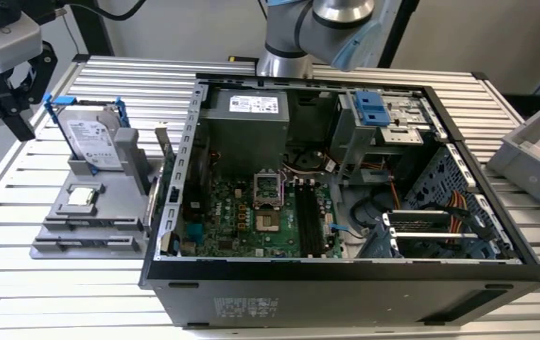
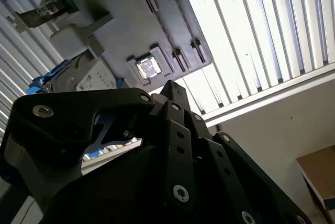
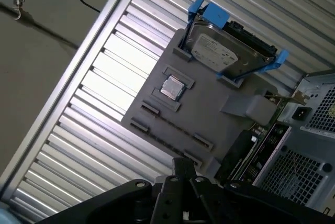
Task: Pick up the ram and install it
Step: 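Pick up the ram and move it above insertion slot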
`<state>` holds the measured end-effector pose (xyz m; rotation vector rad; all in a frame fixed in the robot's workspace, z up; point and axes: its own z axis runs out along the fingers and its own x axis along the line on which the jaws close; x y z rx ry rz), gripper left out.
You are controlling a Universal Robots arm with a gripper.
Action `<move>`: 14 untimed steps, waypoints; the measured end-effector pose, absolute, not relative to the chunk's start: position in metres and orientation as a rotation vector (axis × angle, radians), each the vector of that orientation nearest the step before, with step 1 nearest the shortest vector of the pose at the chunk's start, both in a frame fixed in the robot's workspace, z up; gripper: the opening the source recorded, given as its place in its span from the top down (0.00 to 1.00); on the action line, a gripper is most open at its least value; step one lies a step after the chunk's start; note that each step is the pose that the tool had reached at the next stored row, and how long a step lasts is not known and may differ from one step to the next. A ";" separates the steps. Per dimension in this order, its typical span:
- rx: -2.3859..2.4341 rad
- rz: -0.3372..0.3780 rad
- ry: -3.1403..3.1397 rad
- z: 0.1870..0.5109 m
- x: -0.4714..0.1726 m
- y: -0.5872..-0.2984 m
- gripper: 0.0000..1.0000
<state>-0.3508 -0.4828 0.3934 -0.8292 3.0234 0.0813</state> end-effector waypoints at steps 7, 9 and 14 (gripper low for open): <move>-0.862 0.078 3.016 0.393 -0.351 -0.483 1.00; -0.878 0.074 3.012 0.393 -0.351 -0.483 1.00; -0.924 0.060 3.002 0.393 -0.351 -0.483 1.00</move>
